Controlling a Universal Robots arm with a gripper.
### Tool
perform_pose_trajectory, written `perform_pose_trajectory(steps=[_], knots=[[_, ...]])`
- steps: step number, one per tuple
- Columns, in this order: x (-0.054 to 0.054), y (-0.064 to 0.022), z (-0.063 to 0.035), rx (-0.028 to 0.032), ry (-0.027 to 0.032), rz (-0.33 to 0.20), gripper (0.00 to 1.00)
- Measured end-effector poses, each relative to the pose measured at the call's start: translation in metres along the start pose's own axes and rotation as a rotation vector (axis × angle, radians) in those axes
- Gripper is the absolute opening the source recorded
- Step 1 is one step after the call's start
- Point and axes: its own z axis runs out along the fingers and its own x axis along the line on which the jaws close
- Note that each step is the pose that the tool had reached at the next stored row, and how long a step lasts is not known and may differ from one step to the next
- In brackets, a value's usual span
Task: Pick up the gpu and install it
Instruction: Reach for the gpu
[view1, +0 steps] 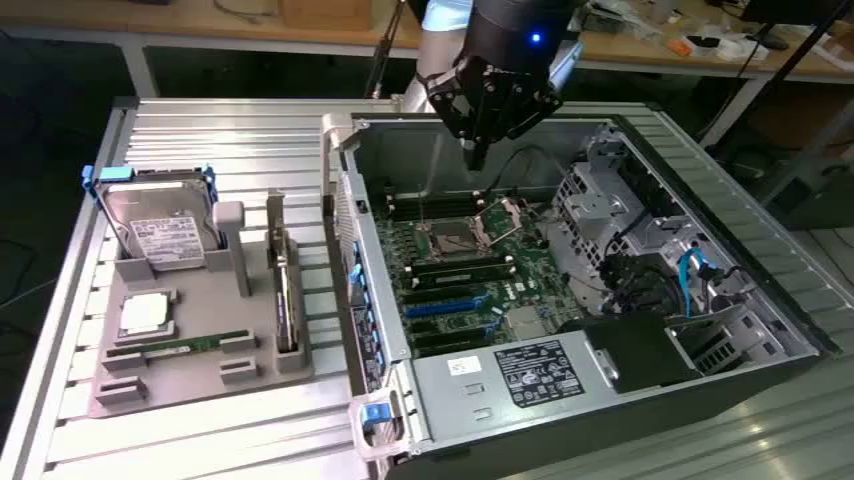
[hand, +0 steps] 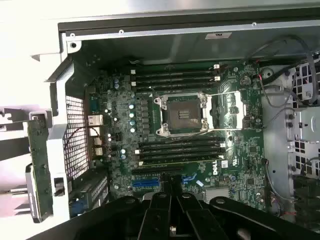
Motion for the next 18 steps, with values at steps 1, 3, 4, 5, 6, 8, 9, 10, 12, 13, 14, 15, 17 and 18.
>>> perform_pose_trajectory(steps=[1, 3, 4, 5, 6, 8, 9, 10, 12, 13, 14, 15, 17, 18], knots=[[0.005, -0.0004, -0.0002, -0.0004, 0.0001, 0.0, 0.11], [0.022, -0.0022, -0.0005, -0.0052, 0.0005, 0.0, 0.11], [0.027, -0.0029, -0.0002, -0.0059, 0.0005, 0.0, 0.11], [0.029, -0.0032, 0.0, -0.0061, 0.0008, 0.0, 0.11], [0.031, -0.0034, 0.0003, -0.0063, 0.0011, 0.0, 0.11], [0.037, -0.004, 0.0007, -0.0066, 0.0016, 0.0, 0.11], [0.039, -0.0042, 0.001, -0.0067, 0.0017, 0.0, 0.11], [0.042, -0.0046, 0.0011, -0.0069, 0.0019, 0.0, 0.11], [0.049, -0.0054, 0.0016, -0.0078, 0.0021, 0.0, 0.11], [0.053, -0.0058, 0.0018, -0.0083, 0.0023, 0.0, 0.11], [0.057, -0.0062, 0.002, -0.0088, 0.0025, 0.0, 0.11], [0.06, -0.0066, 0.0022, -0.009, 0.0028, 0.0, 0.11], [0.067, -0.0072, 0.0027, -0.0095, 0.0041, 0.0, 0.11], [0.07, -0.0074, 0.0028, -0.0097, 0.0049, 0.0, 0.11]])
